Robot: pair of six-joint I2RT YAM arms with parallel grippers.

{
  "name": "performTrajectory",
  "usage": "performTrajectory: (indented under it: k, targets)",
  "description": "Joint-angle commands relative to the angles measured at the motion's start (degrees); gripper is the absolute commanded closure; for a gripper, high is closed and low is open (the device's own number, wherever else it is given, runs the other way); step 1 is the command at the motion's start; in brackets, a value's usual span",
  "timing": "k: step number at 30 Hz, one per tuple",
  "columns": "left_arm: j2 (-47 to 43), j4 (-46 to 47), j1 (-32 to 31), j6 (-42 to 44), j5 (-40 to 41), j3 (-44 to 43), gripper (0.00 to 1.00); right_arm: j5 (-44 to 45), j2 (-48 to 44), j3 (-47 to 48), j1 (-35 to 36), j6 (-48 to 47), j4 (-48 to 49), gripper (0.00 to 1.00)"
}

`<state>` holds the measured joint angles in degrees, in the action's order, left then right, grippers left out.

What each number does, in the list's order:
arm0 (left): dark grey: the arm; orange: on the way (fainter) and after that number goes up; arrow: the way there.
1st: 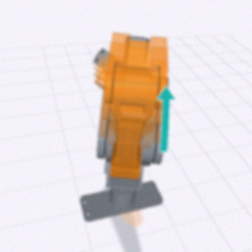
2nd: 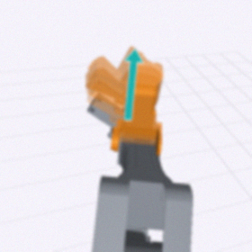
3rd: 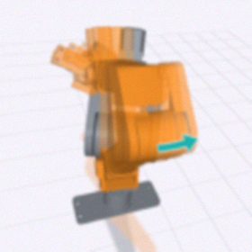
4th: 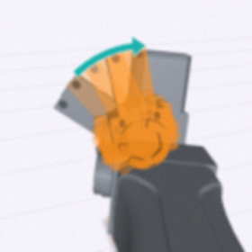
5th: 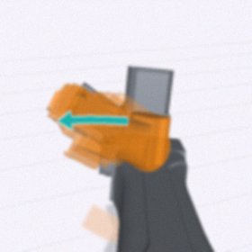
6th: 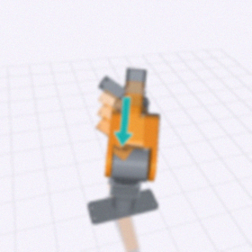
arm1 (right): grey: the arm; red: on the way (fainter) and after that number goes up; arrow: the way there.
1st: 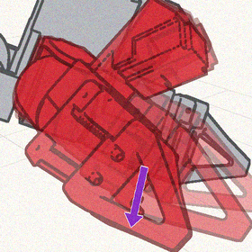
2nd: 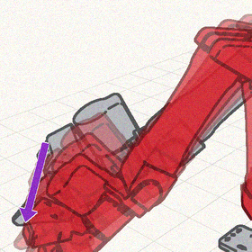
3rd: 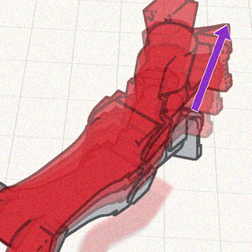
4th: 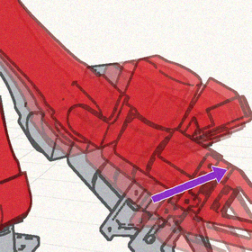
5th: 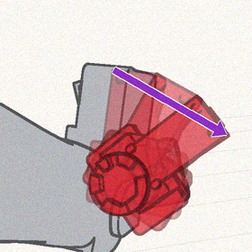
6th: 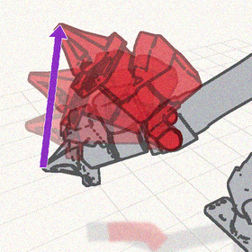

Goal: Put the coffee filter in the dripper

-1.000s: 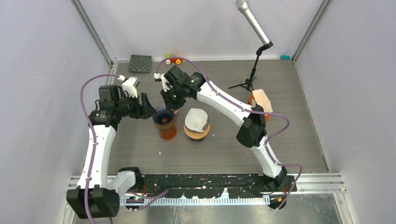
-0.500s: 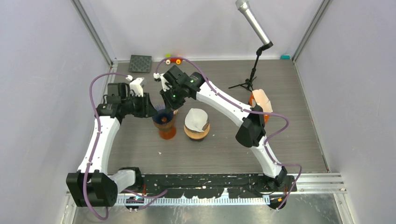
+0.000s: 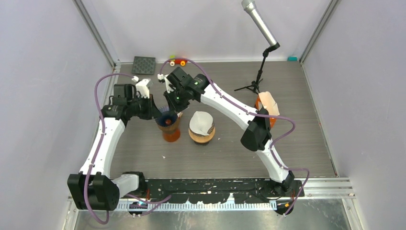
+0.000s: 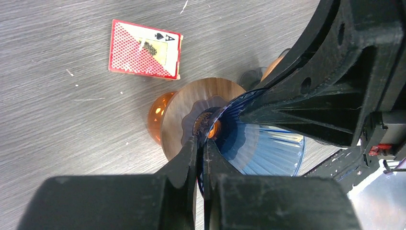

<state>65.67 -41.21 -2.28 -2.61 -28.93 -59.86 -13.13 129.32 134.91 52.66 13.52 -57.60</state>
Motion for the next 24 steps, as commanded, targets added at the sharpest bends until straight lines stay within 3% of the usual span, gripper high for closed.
performTrajectory:
  k: [1,24]
  targets:
    - [2.46,-1.16,-0.84,2.35,1.42,0.64,1.00,0.39,2.76,1.61,0.22,-2.14,-0.40,1.00]
    - [8.12,-3.55,-0.80,0.92,6.06,1.07,1.00,0.99,7.50,3.15,0.07,-3.08,-0.93,1.00]
